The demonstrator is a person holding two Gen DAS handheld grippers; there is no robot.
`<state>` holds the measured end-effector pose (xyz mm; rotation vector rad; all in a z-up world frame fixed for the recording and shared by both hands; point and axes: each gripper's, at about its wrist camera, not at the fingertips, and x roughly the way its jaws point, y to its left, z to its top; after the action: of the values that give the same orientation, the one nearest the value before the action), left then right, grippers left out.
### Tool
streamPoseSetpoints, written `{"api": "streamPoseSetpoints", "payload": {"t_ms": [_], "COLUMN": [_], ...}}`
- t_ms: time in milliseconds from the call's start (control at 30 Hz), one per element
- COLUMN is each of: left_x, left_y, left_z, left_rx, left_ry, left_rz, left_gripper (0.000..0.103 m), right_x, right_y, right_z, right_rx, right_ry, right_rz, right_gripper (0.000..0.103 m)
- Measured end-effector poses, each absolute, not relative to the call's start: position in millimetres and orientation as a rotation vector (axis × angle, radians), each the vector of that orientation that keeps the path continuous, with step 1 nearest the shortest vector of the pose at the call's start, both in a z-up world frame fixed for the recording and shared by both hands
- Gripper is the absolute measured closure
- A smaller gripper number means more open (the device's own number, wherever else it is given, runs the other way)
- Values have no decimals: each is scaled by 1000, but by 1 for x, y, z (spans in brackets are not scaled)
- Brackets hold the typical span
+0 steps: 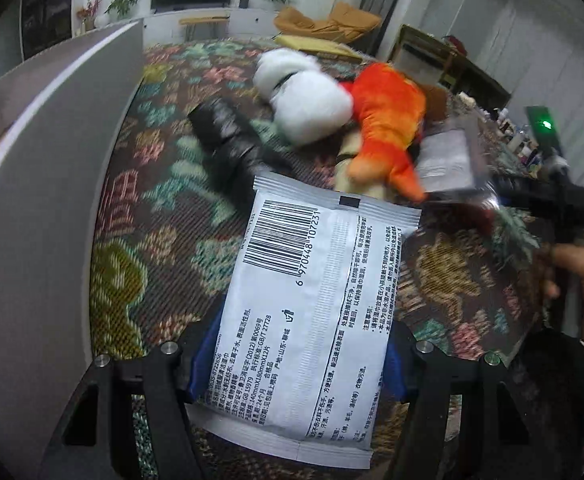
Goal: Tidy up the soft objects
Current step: 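Grasp the white snack packet with the left gripper while the right grasps the red mesh bag, then carry both items into the white box and open both grippers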
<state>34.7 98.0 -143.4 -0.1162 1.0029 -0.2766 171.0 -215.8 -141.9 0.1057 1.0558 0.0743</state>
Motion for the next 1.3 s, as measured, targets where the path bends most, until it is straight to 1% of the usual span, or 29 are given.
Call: {"api": "streamPoseSetpoints", "payload": {"t_ms": [33,100,167,233,300,333,400,467,533,567,600,633,733,833,933,1067,1167,1300], "left_x": [35,37,38,39,38,36,32,29,27,28,29,29,27,21,12,1,-3,-17], "left_y": [100,102,101,99,94,92,88,87,87,88,89,91,95,105,115,138,172,234], "left_z": [-145,-146,-149,-152,-153,-153,-154,-156,-157,-157,-157,-156,-151,-142,-117,-72,-38,-4], "left_rx": [-117,-98,-59,-29,4,19,43,68,94,95,90,84,78,-53,-202,-299,-363,-343], "left_ry": [1004,990,982,974,972,972,975,982,983,988,1000,1000,995,1003,974,886,811,710], "left_rz": [-263,-229,-189,-164,-155,-149,-139,-140,-145,-149,-157,-160,-168,-217,-294,-324,-303,-142], "left_gripper": [37,37,37,37,31,24,16,16,15,15,17,36,42,42,42,42,42,42], "right_x": [166,159,158,155,151,149,151,152,159,149,148,148,142,128,111,94,85,72], "right_y": [-224,-249,-269,-286,-301,-305,-304,-296,-286,-277,-273,-272,-278,-282,-265,-200,-138,-49], "right_z": [-138,-131,-128,-127,-123,-121,-118,-124,-135,-134,-133,-135,-128,-109,-89,-52,-22,14], "right_rx": [111,88,8,27,103,134,195,230,188,150,117,88,121,116,107,57,68,97], "right_ry": [1048,1060,1087,1125,1126,1128,1138,1165,1196,1180,1154,1143,1108,1070,1049,999,958,919], "right_rz": [73,13,-62,-4,29,32,34,49,34,10,-13,-32,-36,-36,42,240,425,659], "right_gripper": [75,76,64,22,22,22,22,23,24,27,60,84,84,84,84,84,84,84]}}
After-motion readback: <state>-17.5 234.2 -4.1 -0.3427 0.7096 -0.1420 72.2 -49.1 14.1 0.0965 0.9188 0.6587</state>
